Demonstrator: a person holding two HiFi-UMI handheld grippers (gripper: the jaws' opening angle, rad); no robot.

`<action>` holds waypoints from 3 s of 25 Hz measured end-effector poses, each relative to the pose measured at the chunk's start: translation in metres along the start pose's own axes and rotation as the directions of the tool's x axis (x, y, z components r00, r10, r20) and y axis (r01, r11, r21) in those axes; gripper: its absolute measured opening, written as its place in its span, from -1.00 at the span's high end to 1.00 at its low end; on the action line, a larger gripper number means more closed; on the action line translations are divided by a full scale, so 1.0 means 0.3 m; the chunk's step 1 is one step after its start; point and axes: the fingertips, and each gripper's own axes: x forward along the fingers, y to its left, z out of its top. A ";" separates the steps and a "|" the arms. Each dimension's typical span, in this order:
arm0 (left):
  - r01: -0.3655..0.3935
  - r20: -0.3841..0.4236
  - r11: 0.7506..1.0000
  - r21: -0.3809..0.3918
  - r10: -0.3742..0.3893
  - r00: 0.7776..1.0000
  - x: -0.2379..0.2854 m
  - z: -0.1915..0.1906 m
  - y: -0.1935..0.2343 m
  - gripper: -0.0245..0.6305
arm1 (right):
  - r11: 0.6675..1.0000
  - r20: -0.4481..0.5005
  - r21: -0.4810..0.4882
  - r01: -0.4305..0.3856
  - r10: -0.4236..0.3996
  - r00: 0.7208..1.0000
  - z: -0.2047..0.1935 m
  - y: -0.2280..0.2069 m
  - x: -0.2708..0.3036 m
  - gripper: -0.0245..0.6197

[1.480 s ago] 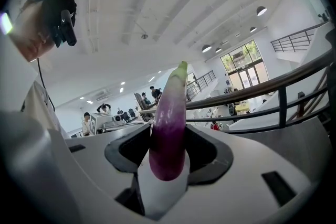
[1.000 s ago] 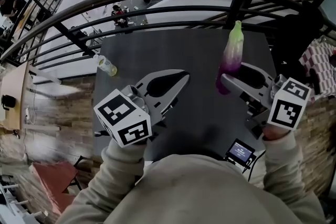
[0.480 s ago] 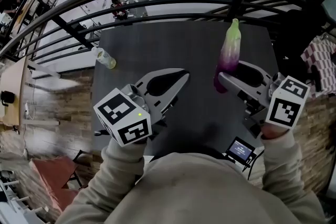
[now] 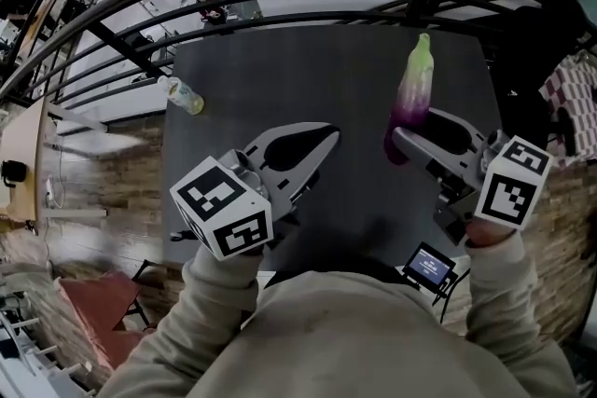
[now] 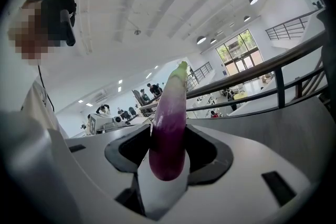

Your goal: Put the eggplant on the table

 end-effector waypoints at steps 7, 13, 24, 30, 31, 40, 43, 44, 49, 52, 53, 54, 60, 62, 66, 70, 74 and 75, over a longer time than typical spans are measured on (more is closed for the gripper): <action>-0.001 -0.030 1.000 -0.025 0.000 1.000 0.050 -0.066 0.018 0.92 | 0.999 -0.023 0.045 0.013 -0.012 1.000 -0.056 -0.080 0.003 0.25; -0.006 -0.050 0.998 -0.061 0.003 0.999 0.066 -0.136 0.039 0.92 | 0.997 -0.053 0.069 0.020 -0.017 0.998 -0.117 -0.114 0.016 0.25; -0.041 -0.094 0.994 -0.099 0.032 0.995 0.109 -0.252 0.102 0.92 | 0.994 -0.111 0.111 0.019 -0.007 0.994 -0.211 -0.217 0.066 0.25; -0.069 -0.118 0.993 -0.098 0.057 0.991 0.112 -0.325 0.141 0.92 | 0.990 -0.155 0.137 0.031 -0.009 0.988 -0.278 -0.268 0.104 0.25; -0.073 -0.121 0.991 -0.109 0.060 0.991 0.110 -0.344 0.146 0.92 | 0.989 -0.166 0.144 0.033 -0.009 0.986 -0.295 -0.274 0.110 0.25; -0.082 -0.162 0.984 -0.160 0.056 0.985 0.115 -0.476 0.176 0.92 | 0.985 -0.251 0.164 0.060 -0.017 0.968 -0.426 -0.351 0.168 0.25; -0.083 -0.179 0.983 -0.166 0.052 0.982 0.110 -0.511 0.176 0.92 | 0.983 -0.289 0.172 0.070 -0.018 0.957 -0.490 -0.373 0.178 0.25; -0.084 -0.182 0.982 -0.170 0.052 0.982 0.111 -0.522 0.178 0.92 | 0.981 -0.299 0.180 0.073 -0.016 0.954 -0.509 -0.382 0.180 0.25; -0.109 -0.183 0.972 -0.206 0.071 0.980 0.087 -0.579 0.210 0.92 | 0.970 -0.347 0.226 0.092 -0.008 0.938 -0.605 -0.410 0.187 0.25; -0.124 -0.180 0.964 -0.237 0.081 0.980 0.077 -0.621 0.243 0.92 | 0.967 -0.371 0.231 0.104 -0.012 0.929 -0.654 -0.437 0.199 0.25; -0.129 -0.181 0.958 -0.256 0.083 0.980 0.069 -0.637 0.241 0.92 | 0.965 -0.379 0.239 0.110 -0.012 0.925 -0.677 -0.438 0.196 0.25; -0.134 -0.183 0.953 -0.272 0.086 0.979 0.060 -0.650 0.237 0.92 | 0.962 -0.386 0.248 0.116 -0.011 0.922 -0.698 -0.437 0.193 0.25; -0.147 -0.191 0.947 -0.285 0.094 0.977 0.049 -0.708 0.258 0.92 | 0.960 -0.432 0.242 0.141 -0.023 0.901 -0.786 -0.478 0.222 0.25; -0.149 -0.199 0.944 -0.295 0.092 0.976 0.043 -0.738 0.262 0.92 | 0.959 -0.450 0.241 0.150 -0.026 0.893 -0.827 -0.491 0.235 0.25; -0.153 -0.219 0.935 -0.321 0.084 0.972 0.036 -0.795 0.254 0.92 | 0.952 -0.492 0.253 0.171 -0.025 0.870 -0.907 -0.498 0.243 0.25; -0.159 -0.227 0.928 -0.337 0.084 0.970 0.042 -0.830 0.259 0.92 | 0.944 -0.513 0.270 0.191 -0.027 0.858 -0.964 -0.514 0.243 0.25; -0.162 -0.230 0.924 -0.346 0.084 0.970 0.041 -0.845 0.266 0.92 | 0.935 -0.539 0.279 0.218 -0.036 0.842 -1.012 -0.533 0.244 0.25; -0.163 -0.231 0.922 -0.350 0.083 0.969 0.038 -0.849 0.268 0.92 | 0.932 -0.545 0.282 0.227 -0.039 0.838 -1.022 -0.537 0.244 0.25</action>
